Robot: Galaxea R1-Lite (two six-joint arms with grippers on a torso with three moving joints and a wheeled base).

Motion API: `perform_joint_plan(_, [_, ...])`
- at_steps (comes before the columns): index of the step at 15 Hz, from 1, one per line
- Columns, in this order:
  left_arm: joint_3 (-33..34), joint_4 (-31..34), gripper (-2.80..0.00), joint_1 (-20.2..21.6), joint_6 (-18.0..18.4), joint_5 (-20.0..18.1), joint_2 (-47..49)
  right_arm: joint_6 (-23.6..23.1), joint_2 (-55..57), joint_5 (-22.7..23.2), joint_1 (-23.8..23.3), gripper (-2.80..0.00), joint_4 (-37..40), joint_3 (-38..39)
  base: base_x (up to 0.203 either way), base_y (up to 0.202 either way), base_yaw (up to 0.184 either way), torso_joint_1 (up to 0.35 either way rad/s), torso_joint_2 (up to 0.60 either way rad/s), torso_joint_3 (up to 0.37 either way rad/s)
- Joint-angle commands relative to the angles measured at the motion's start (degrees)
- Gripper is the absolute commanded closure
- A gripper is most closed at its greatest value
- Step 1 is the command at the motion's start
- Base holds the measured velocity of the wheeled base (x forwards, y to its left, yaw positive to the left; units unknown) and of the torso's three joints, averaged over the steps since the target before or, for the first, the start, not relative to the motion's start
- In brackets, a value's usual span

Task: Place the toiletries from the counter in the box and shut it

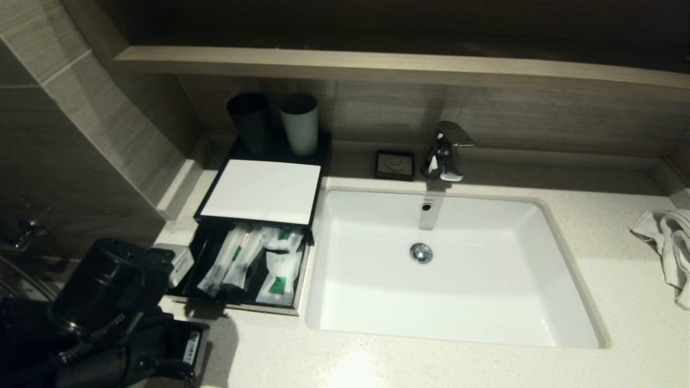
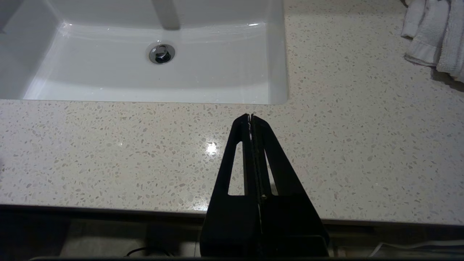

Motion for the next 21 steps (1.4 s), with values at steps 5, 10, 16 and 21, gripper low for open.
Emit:
perform_joint_plan(5, [-0.12, -3.14, 0.00, 1.73, -0.50, 0.01, 4.32, 0.03, 0.09, -0.04, 0.00, 0.00, 0.00, 0.00, 0.000, 0.000, 0.000, 0.000, 0.00, 0.000])
perform_joint_plan(10, [-0.39, -5.53, 0.00, 3.82, -0.46, -0.19, 6.98, 0.03, 0.02, -0.04, 0.00, 0.00, 0.00, 0.00, 0.000, 0.000, 0.000, 0.000, 0.00, 0.000])
perform_joint_plan(16, [-1.30, -9.67, 0.00, 4.88, -0.46, -0.19, 10.30, 0.03, 0.07, -0.04, 0.00, 0.00, 0.00, 0.00, 0.000, 0.000, 0.000, 0.000, 0.00, 0.000])
perform_joint_plan(21, [-5.12, -9.69, 0.00, 6.17, -0.28, -0.19, 11.26, 0.03, 0.01, 0.02, 0.00, 0.00, 0.00, 0.00, 0.000, 0.000, 0.000, 0.000, 0.00, 0.000])
